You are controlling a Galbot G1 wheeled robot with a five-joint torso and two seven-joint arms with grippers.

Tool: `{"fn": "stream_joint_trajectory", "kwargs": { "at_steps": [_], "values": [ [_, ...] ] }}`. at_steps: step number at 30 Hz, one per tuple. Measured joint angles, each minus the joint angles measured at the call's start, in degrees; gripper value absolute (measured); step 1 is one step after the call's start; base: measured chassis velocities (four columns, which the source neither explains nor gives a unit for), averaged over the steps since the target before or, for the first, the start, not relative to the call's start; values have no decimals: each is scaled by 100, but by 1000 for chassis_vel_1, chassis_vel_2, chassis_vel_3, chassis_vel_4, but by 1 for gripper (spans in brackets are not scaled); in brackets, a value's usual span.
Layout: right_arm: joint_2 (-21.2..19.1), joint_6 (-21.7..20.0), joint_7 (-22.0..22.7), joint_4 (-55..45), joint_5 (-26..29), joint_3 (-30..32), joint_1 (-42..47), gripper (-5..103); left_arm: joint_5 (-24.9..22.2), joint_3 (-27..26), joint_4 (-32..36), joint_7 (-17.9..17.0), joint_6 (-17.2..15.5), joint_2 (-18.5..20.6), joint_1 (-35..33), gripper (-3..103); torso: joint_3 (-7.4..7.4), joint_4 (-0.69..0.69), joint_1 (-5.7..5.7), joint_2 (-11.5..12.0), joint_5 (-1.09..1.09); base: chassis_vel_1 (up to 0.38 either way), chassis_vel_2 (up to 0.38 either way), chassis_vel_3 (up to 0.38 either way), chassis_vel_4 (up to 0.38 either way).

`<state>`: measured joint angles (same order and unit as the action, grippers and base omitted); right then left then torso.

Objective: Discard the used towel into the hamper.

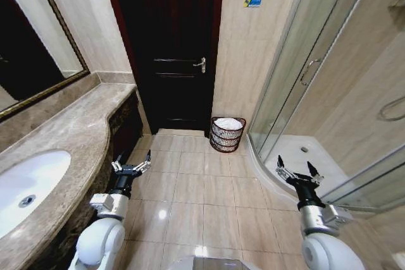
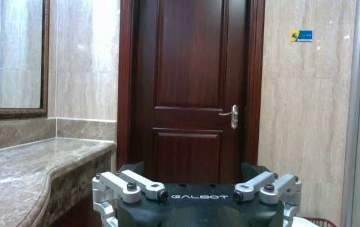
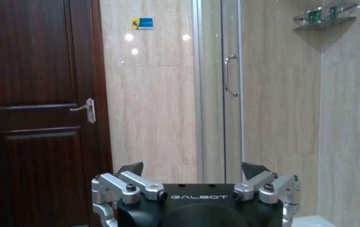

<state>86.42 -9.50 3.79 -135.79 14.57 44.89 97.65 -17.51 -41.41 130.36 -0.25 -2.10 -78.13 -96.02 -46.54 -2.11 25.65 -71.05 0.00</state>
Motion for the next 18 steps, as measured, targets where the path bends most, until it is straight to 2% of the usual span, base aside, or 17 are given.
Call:
{"fn": "stream_joint_trajectory", "kwargs": {
  "at_steps": [18],
  "values": [
    [4,10,-3,1,-7,3,4,100,10,9,-7,-7,5,-2,0,100,0,0,0,0,0,0,0,0,0]
  ]
}}
